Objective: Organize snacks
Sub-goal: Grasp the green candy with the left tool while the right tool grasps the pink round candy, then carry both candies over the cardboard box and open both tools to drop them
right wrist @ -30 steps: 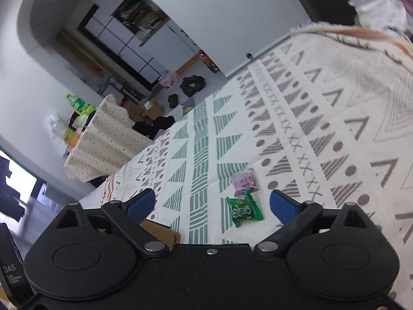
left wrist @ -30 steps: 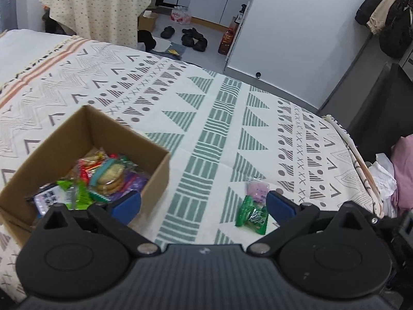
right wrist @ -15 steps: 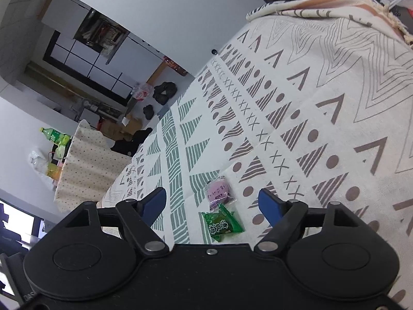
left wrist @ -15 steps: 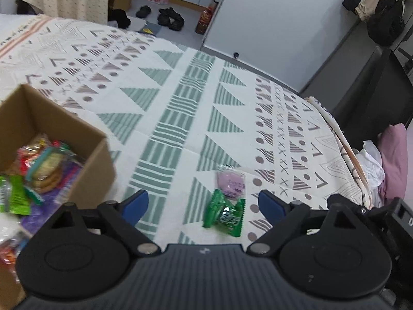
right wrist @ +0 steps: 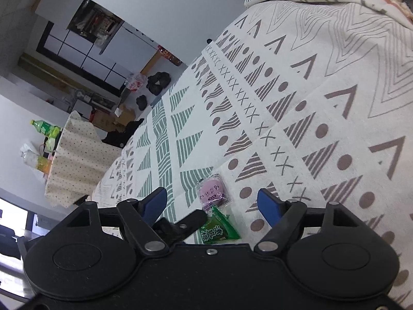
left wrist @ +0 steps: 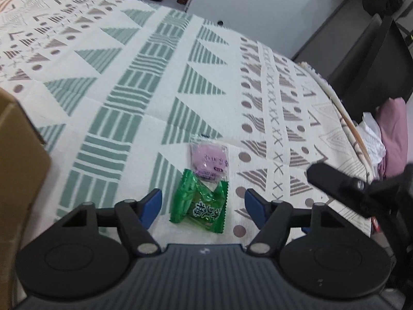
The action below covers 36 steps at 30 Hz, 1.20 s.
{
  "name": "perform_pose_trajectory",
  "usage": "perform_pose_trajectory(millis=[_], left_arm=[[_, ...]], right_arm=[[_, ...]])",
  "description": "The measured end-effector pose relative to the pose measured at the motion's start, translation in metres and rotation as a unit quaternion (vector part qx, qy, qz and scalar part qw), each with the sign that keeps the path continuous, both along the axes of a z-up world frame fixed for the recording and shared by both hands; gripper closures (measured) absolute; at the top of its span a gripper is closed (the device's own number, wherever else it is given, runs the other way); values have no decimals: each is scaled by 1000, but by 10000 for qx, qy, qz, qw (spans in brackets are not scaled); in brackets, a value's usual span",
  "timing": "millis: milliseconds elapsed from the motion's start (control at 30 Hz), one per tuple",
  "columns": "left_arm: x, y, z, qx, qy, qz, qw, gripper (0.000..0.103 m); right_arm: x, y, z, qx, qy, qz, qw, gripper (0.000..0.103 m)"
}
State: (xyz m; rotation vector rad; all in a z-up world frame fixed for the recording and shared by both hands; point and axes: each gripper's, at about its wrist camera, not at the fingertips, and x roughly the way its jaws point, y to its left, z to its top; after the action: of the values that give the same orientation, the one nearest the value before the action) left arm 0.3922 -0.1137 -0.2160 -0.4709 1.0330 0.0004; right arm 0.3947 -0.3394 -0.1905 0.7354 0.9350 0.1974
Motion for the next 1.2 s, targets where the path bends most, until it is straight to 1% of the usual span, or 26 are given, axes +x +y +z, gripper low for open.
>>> perform_pose_trajectory(millis=[33, 67, 100, 133, 200, 267, 433, 533, 633, 733, 900, 1000, 1033, 1067, 1100, 1200], left_arm=[[2, -2, -4, 10, 24, -65, 10000, 35], [4, -4, -8, 85, 99, -148, 9998, 40], [7, -5, -14, 143, 233, -185, 9995, 55], [8, -2, -19, 98, 363, -158, 9992, 62], [6, 5, -22, -47, 352, -47, 9994, 69], [5, 11, -19, -83, 342, -11, 9994, 69], [6, 36, -10, -257, 338, 262, 9988, 69], [9, 47, -6, -212, 275, 320, 9989, 69], [13, 58, -9, -188, 299, 437, 9984, 69], [15, 67, -16, -325, 382, 552, 9972, 69], [15, 70, -21, -397, 412, 507, 9971, 69], [15, 67, -22, -346, 373, 441, 9977, 69], [14, 68, -22, -354, 360, 448, 9977, 69], [13, 68, -21, -367, 358, 465, 9976, 69], [13, 68, -21, -354, 363, 453, 9977, 69], [10, 68, -20, -326, 354, 441, 9979, 69]], right_arm=[[3, 1, -2, 6, 22, 0, 10000, 27], [6, 3, -4, 0, 22, 11, 10000, 28], [7, 5, -5, -17, 7, 30, 10000, 28], [10, 8, -7, -55, 10, 59, 10000, 28], [14, 14, -11, -117, 23, 128, 9998, 28], [19, 22, -16, -207, 42, 208, 9996, 30], [26, 44, -27, -533, 60, 405, 9977, 33], [28, 58, -33, -745, 24, 499, 9960, 33], [30, 68, -39, -927, 14, 552, 9942, 33], [33, 77, -43, -1083, 19, 599, 9923, 36], [36, 86, -47, -1365, -42, 611, 9887, 38], [36, 89, -49, -1520, -76, 602, 9865, 45], [36, 89, -50, -1613, -55, 617, 9850, 57], [36, 90, -51, -1704, -41, 670, 9831, 62], [35, 90, -51, -1707, -66, 687, 9829, 62], [33, 88, -49, -1677, -20, 739, 9831, 69]])
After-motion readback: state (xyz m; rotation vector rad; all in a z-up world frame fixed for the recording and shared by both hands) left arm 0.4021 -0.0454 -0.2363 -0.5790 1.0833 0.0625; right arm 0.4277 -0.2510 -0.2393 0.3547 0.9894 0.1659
